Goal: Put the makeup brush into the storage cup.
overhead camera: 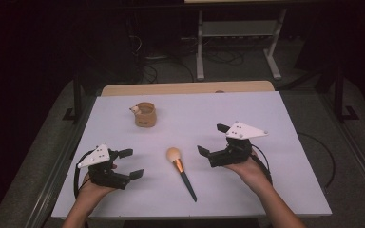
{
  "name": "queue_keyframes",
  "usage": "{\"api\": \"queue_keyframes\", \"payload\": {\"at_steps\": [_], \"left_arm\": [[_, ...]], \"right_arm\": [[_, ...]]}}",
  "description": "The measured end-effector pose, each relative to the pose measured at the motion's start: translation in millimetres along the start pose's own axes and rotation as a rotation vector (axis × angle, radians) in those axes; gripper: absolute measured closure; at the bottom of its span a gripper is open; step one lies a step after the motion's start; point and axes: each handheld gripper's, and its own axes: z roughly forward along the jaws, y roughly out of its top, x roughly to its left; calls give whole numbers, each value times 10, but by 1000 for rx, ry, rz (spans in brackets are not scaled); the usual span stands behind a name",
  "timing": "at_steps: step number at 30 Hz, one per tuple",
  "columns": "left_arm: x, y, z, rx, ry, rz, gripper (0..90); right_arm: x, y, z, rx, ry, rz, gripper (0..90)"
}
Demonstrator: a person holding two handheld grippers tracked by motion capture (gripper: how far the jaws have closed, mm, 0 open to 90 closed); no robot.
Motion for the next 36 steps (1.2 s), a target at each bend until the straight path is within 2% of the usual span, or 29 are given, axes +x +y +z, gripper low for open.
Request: {"api": "queue_keyframes", "payload": {"at_steps": [19, 29, 30, 36], "left_arm": [[-1, 6, -14, -9, -5, -11, 107], [6, 8, -27, -16, -5, -10, 107], [8, 9, -27, -16, -5, -8, 107], [6, 10, -29, -14, -7, -8, 107]], "right_arm": [[92, 88, 211, -17, 42, 3, 0], [146, 121, 343, -20, 68, -11, 0], [159, 129, 354, -20, 73, -1, 0], [230, 177, 460, -24, 91, -14, 0]]}}
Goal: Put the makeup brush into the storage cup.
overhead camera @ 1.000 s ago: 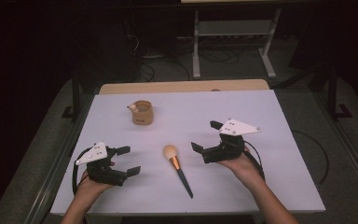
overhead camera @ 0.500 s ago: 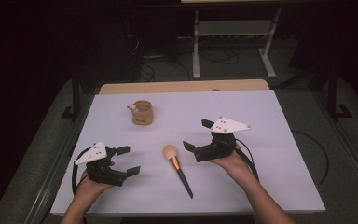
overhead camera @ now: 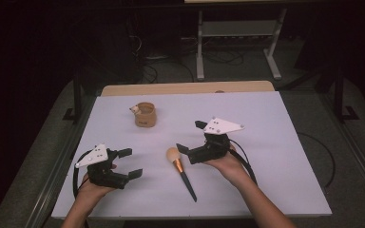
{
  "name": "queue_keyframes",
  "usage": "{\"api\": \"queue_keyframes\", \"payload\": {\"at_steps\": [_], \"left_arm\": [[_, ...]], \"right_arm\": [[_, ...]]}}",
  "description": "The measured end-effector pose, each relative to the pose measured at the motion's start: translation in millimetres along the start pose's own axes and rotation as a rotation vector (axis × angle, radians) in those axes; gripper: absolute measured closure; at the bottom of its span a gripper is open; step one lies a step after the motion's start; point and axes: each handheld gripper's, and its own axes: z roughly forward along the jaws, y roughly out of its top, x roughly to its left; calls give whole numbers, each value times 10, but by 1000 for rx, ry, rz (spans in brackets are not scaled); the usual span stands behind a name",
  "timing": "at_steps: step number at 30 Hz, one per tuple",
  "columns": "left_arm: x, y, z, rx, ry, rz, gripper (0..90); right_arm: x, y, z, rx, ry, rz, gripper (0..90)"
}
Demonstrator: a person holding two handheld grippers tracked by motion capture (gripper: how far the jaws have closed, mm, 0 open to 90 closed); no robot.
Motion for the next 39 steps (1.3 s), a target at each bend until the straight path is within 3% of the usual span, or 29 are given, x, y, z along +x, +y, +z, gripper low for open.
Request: {"api": "queue_keyframes", "payload": {"at_steps": [20, 30, 39], "left_arm": [[-1, 3, -5, -8, 2, -1, 108], [2, 0, -4, -3, 3, 6, 108], [5, -2, -3, -8, 2, -2, 108]], "right_arm": [[137, 99, 286, -10, 54, -12, 0], [196, 103, 330, 14, 60, -25, 0], [238, 103, 338, 76, 49, -13, 0]]}}
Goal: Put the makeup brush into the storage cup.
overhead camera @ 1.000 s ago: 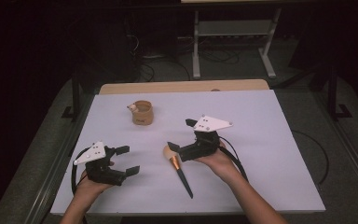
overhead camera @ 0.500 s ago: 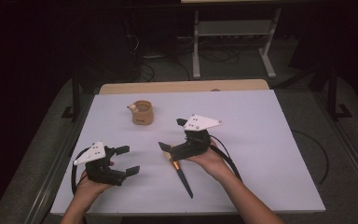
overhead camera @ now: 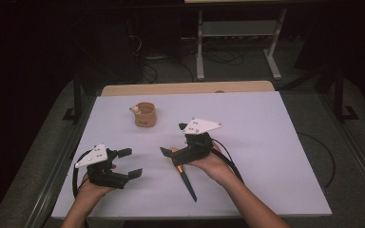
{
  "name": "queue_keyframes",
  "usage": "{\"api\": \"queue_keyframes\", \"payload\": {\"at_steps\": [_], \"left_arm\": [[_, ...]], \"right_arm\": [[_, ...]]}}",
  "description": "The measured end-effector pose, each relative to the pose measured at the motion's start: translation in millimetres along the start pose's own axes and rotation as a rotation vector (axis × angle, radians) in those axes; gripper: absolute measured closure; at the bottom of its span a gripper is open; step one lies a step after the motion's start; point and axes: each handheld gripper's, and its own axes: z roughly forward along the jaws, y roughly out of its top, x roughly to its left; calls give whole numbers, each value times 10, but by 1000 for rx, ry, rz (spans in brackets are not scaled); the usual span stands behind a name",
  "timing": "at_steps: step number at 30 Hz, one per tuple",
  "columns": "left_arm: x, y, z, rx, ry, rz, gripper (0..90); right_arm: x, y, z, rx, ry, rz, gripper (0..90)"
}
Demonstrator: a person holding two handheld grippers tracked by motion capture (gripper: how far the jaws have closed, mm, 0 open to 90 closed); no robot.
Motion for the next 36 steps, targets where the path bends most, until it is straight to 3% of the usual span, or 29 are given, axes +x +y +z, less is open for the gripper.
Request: {"api": "queue_keyframes", "payload": {"at_steps": [4, 11, 23, 36], "left_arm": [[5, 1, -1, 2, 1, -2, 108], [10, 2, 3, 5, 0, 2, 108], [12, 2, 4, 7, -1, 1, 108], [9, 1, 4, 4, -3, -4, 108]], "right_arm": [[7, -9, 24, 78, -11, 5, 0], [5, -43, 52, 165, -11, -5, 0], [37, -74, 98, 330, -43, 19, 0], [34, -123, 144, 422, -64, 40, 20]]}}
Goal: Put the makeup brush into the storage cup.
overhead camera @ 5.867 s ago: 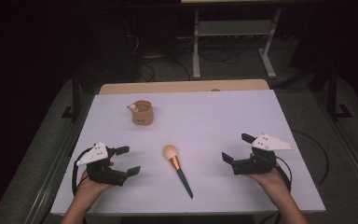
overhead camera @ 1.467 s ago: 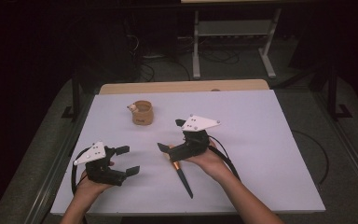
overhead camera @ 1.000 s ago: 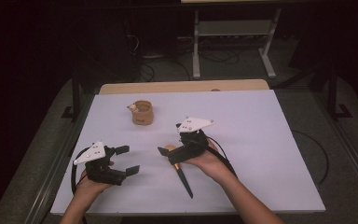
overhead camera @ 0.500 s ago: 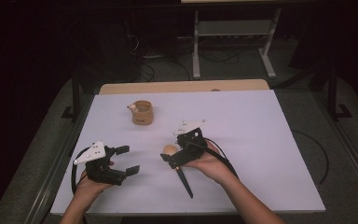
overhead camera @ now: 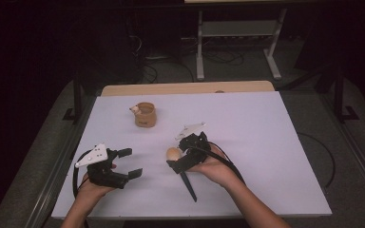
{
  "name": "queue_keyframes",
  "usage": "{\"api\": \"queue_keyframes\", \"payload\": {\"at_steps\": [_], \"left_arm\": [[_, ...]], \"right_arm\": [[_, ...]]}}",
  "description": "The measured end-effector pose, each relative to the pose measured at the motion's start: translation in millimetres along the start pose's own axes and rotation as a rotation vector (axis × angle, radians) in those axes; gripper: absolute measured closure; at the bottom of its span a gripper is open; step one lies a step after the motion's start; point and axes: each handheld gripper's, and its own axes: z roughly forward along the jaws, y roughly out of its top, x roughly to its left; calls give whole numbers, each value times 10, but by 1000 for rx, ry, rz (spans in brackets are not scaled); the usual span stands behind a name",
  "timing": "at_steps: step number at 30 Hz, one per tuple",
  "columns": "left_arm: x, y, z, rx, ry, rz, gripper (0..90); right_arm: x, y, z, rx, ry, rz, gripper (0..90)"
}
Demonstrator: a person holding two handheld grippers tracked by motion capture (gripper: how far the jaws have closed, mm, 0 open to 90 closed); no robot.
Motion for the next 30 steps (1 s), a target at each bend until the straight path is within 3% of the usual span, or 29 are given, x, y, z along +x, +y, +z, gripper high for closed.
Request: {"api": "queue_keyframes", "payload": {"at_steps": [8, 11, 30], "left_arm": [[1, 0, 1, 1, 0, 0, 108], [2, 0, 0, 1, 0, 0, 108], [2, 1, 2, 4, -2, 2, 108]], "right_arm": [[-37, -25, 46, 58, 3, 36, 78], [-41, -40, 76, 87, -3, 54, 139], [-34, -96, 243, 177, 14, 126, 319]]}}
